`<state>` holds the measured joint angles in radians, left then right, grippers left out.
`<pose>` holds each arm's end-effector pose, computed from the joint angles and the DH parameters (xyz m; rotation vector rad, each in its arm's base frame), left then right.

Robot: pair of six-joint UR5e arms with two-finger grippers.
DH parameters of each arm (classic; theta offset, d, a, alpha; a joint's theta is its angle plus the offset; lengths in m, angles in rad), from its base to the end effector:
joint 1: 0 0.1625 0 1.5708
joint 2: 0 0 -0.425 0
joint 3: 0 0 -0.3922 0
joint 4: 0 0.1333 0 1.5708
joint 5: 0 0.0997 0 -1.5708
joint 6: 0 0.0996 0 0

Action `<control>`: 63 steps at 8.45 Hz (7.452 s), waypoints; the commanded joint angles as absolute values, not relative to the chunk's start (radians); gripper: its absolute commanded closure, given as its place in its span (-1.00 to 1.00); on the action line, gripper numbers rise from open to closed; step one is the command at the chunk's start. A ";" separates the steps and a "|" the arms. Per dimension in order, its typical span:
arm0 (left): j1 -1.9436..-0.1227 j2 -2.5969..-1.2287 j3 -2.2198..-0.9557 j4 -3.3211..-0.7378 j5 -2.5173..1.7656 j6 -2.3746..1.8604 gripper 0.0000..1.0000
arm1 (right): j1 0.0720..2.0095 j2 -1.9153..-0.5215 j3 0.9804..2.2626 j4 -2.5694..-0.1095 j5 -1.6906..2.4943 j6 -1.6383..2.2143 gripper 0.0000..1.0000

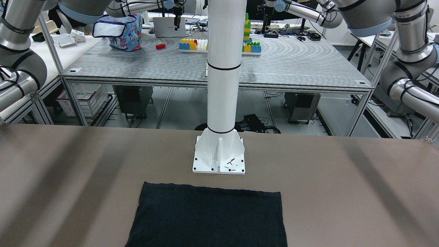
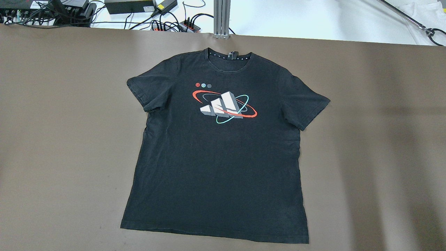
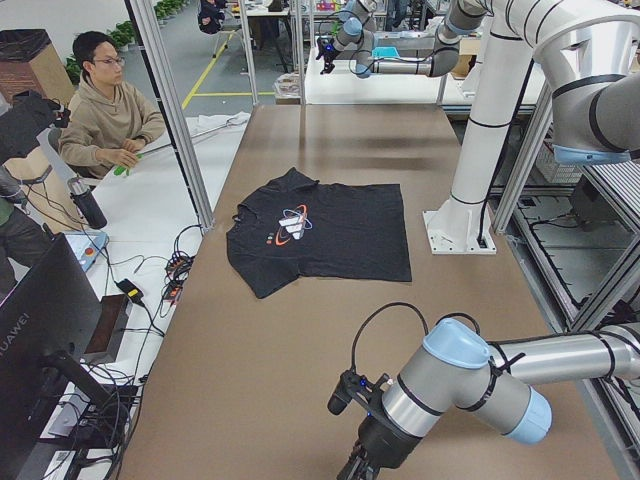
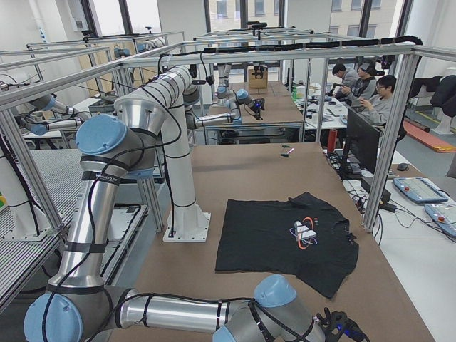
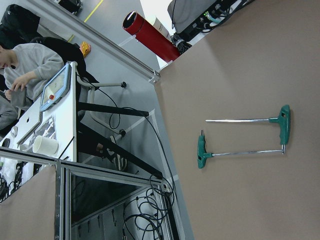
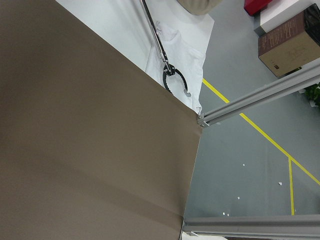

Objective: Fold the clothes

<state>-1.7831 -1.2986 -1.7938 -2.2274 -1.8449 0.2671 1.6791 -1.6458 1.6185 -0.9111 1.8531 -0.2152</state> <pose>-0.1912 -0.3824 0.6130 0.6497 0.1148 0.1360 0.1587 -0.4828 0.6152 0.6647 -0.1683 -0.1919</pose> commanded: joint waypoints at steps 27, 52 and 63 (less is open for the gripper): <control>-1.730 -1.281 -1.810 -2.215 -1.963 0.152 -0.99 | 0.959 -1.121 1.212 -0.821 1.842 0.974 0.31; -1.706 -1.317 -1.806 -2.207 -2.060 -0.007 -0.98 | 0.767 -0.756 1.254 -1.235 1.691 1.009 0.62; -1.076 -2.308 -1.047 -2.105 -2.226 -0.609 -0.16 | 0.761 -0.776 1.267 -1.230 1.683 1.040 -0.89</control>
<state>-1.1357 -2.1334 -1.2469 -2.1035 -2.2279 -0.5752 0.7609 -0.7628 1.2655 -1.2318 1.6812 1.0490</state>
